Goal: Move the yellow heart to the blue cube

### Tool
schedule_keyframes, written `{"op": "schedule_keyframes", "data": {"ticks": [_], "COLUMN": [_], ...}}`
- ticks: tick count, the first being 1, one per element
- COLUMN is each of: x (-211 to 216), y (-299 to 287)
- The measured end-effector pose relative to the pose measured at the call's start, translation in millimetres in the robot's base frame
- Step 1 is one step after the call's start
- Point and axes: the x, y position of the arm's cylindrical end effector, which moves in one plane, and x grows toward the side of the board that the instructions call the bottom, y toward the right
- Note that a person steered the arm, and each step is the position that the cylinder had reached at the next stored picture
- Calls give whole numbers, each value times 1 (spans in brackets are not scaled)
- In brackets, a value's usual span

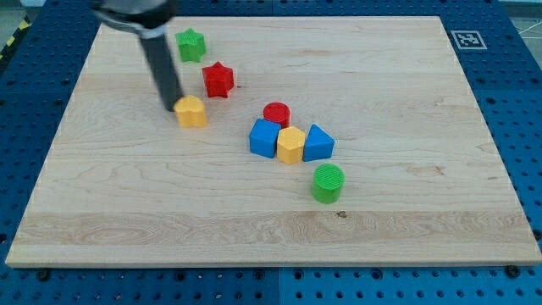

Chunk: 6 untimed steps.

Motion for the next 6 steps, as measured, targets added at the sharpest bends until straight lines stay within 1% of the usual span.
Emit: {"op": "schedule_keyframes", "data": {"ticks": [1, 3, 4, 5, 6], "x": [8, 16, 31, 31, 31], "y": [42, 43, 43, 42, 18]}}
